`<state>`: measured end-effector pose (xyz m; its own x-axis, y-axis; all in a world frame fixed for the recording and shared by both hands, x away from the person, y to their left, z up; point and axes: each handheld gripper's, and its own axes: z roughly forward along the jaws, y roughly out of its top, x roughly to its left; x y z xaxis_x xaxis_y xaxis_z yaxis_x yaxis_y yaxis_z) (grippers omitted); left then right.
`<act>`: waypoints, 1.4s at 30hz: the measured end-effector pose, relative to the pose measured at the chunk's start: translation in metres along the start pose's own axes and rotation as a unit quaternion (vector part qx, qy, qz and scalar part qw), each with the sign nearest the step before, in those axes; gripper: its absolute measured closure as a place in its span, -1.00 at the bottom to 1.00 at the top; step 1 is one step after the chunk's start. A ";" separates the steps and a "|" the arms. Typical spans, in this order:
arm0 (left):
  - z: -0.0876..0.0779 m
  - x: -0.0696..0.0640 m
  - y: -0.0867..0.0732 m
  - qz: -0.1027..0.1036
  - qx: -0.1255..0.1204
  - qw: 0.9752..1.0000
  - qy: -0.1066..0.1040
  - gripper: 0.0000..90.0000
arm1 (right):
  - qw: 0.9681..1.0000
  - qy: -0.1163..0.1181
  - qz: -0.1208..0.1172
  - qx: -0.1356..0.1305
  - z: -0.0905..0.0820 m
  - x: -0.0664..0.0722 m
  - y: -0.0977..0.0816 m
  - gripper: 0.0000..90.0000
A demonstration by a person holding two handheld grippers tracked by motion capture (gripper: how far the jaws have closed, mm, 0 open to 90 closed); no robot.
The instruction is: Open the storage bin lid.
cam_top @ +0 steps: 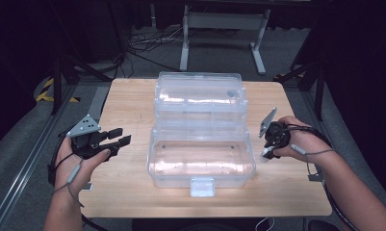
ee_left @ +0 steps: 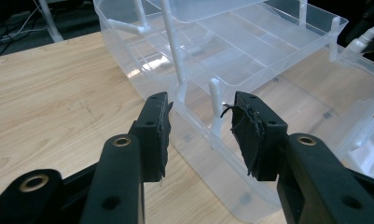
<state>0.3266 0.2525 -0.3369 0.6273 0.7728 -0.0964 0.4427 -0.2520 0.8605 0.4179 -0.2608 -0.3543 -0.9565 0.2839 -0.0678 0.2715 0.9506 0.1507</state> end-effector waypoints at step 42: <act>0.005 0.003 -0.003 -0.018 0.017 1.000 0.002 0.23 | 0.998 -0.014 -0.049 -0.027 -0.068 0.035 0.047 0.34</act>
<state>0.3304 0.2530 -0.3419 0.6083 0.7839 -0.1244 0.4862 -0.2442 0.8390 0.3897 -0.2143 -0.2825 -0.9748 0.1930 -0.1114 0.1690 0.9662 0.1946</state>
